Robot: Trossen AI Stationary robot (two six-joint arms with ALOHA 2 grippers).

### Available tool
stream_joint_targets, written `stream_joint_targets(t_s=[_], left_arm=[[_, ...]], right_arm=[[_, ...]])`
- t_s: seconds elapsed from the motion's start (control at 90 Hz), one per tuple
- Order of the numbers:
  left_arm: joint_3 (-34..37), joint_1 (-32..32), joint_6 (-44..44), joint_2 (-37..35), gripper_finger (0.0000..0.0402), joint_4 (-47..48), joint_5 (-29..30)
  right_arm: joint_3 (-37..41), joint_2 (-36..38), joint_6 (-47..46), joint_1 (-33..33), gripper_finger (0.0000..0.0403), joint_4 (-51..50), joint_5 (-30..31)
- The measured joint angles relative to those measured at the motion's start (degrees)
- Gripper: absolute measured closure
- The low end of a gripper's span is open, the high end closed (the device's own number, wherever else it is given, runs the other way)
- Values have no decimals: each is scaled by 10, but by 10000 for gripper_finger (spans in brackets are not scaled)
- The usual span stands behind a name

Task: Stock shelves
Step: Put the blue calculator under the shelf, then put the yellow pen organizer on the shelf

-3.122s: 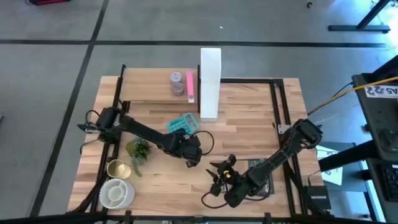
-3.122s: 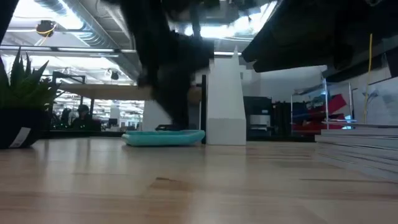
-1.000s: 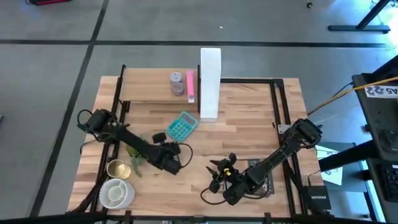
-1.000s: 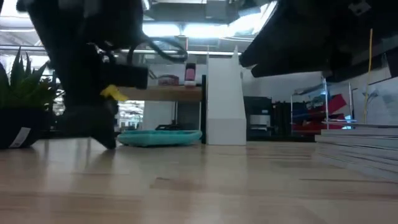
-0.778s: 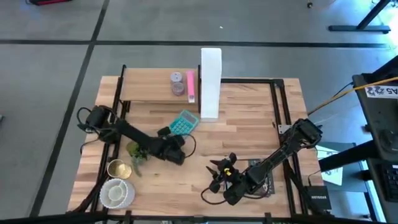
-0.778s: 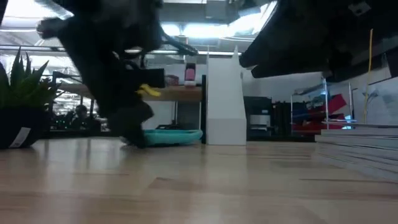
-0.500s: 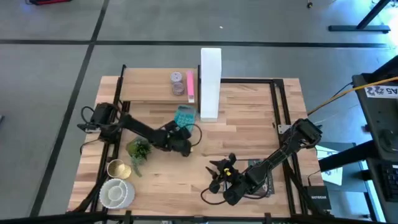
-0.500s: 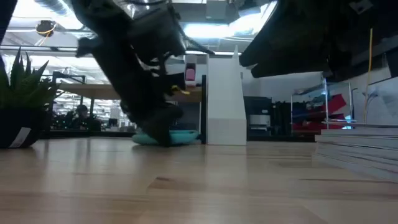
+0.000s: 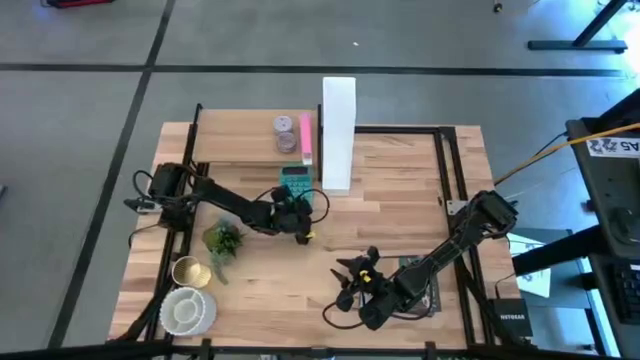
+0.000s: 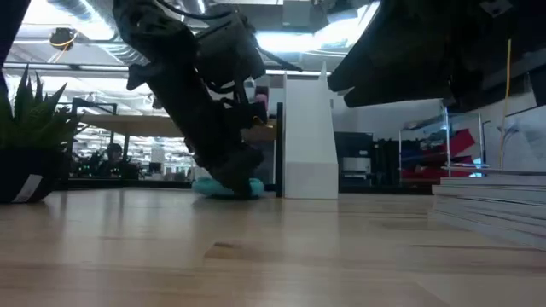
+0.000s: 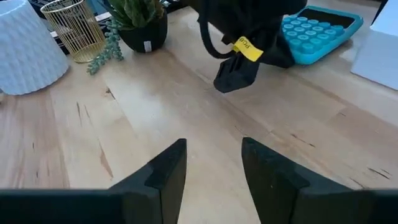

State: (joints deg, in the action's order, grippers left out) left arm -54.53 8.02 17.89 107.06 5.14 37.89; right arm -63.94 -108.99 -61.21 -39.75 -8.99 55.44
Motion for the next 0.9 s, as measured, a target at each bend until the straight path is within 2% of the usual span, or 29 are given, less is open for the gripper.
stream_joint_targets(t_s=[0.289,0.433,0.6,0.711,0.811,0.9], left_arm=[[-61,114,-18,-64,399,33,25],[-91,191,15,-119,399,128,26],[-132,273,100,-171,399,297,20],[-174,309,172,-187,399,439,-34],[-217,322,261,-192,399,572,-117],[-244,324,373,-193,398,675,-195]], right_arm=[[0,0,2,0,265,-1,0],[0,0,2,0,265,-1,0],[0,0,2,0,265,-1,0],[0,0,2,0,265,-1,9],[0,0,2,1,265,-1,12],[0,0,2,1,265,-1,15]])
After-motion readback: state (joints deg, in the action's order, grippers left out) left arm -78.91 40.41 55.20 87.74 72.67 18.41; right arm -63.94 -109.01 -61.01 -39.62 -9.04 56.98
